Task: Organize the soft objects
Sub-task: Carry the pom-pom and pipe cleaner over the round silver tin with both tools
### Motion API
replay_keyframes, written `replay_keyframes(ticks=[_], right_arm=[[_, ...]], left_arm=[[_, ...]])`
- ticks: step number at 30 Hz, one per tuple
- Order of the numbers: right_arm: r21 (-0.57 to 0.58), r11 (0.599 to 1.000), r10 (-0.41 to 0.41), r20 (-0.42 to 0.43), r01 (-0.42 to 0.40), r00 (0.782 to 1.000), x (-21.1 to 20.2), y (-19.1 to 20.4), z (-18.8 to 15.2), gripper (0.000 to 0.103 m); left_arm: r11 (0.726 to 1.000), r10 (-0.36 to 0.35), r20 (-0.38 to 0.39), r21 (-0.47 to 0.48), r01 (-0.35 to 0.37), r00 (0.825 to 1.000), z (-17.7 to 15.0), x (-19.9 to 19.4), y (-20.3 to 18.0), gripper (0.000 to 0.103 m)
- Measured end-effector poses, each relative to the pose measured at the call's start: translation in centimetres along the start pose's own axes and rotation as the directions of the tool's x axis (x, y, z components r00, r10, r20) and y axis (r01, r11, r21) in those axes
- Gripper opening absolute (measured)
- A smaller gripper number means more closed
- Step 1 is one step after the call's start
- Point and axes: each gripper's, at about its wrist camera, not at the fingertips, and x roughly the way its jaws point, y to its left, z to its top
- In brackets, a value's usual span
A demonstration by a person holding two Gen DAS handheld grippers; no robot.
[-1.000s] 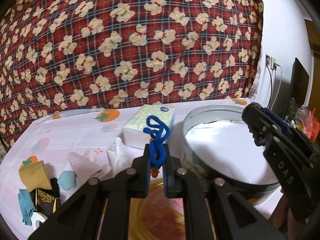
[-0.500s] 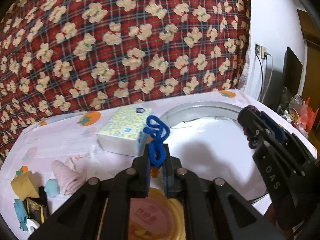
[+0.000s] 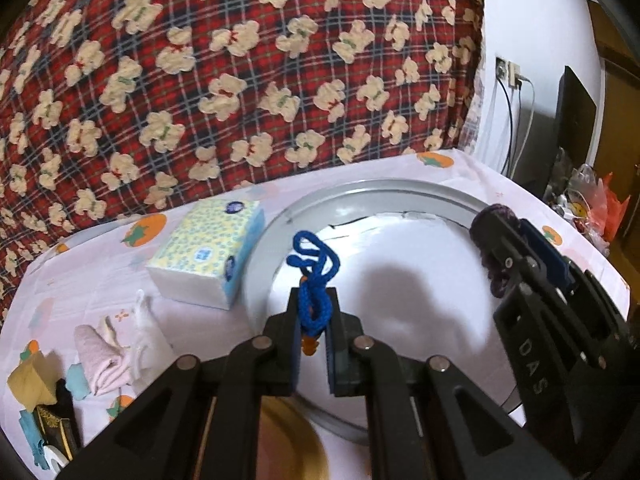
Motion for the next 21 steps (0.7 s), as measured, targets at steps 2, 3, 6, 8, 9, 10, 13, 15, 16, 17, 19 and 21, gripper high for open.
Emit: replay_keyframes(ticks=[2, 3, 6, 8, 9, 10, 13, 15, 16, 17, 19, 21], right_arm=[[0.004, 1.0, -0.006, 0.0, 0.006, 1.0, 0.0, -0.1, 0.0, 0.03], [0.008, 1.0, -0.011, 0.0, 0.011, 1.0, 0.0, -0.3, 0.0, 0.031], [0.022, 1.0, -0.017, -0.006, 0.018, 1.0, 0.1, -0.6, 0.0, 0.031], [0.032, 0.999, -0.026, -0.008, 0.026, 1.0, 0.1, -0.8, 0.0, 0.031], [0.035, 0.999, -0.031, -0.007, 0.031, 1.0, 0.1, -0.9, 0.0, 0.031], [0.041, 0.998, -0.04, -0.006, 0.04, 0.999, 0.1, -1.1, 0.1, 0.031], [0.062, 0.996, -0.06, -0.017, 0.061, 0.998, 0.3, -1.6, 0.1, 0.032], [0.081, 0.994, -0.068, -0.037, 0.071, 0.997, 0.7, -2.1, 0.0, 0.032], [0.09, 0.993, -0.072, -0.044, 0.076, 0.996, 0.8, -2.2, 0.1, 0.032], [0.097, 0.992, -0.075, -0.049, 0.079, 0.996, 0.9, -2.4, 0.0, 0.032], [0.108, 0.991, -0.079, -0.057, 0.085, 0.995, 1.0, -2.7, 0.0, 0.032], [0.112, 0.989, -0.086, -0.059, 0.092, 0.995, 1.0, -2.8, 0.0, 0.032]], left_arm=[[1.0, -0.018, -0.019, 0.0, 0.018, 1.0, 0.3, 0.4, -0.4, 0.007], [1.0, -0.026, -0.028, -0.004, 0.026, 0.999, 0.4, 0.6, -0.5, 0.007], [0.999, -0.05, -0.062, -0.018, 0.049, 0.997, 0.7, 1.4, -0.7, 0.007], [0.998, -0.058, -0.075, -0.022, 0.057, 0.995, 0.7, 1.8, -0.9, 0.007], [0.998, -0.063, -0.082, -0.023, 0.061, 0.995, 0.7, 2.0, -1.1, 0.007], [0.998, -0.064, -0.087, -0.022, 0.063, 0.994, 0.7, 2.1, -1.1, 0.007], [0.998, -0.067, -0.103, -0.019, 0.065, 0.992, 0.9, 2.5, -1.2, 0.007], [0.997, -0.074, -0.118, -0.026, 0.071, 0.99, 1.0, 2.9, -1.2, 0.007], [0.997, -0.076, -0.127, -0.032, 0.072, 0.989, 1.0, 3.1, -1.2, 0.007], [0.997, -0.076, -0.132, -0.034, 0.072, 0.988, 1.1, 3.2, -1.2, 0.007], [0.996, -0.08, -0.15, -0.039, 0.075, 0.985, 1.2, 3.6, -1.1, 0.007], [0.996, -0.086, -0.173, -0.043, 0.08, 0.981, 1.2, 4.1, -1.2, 0.007]])
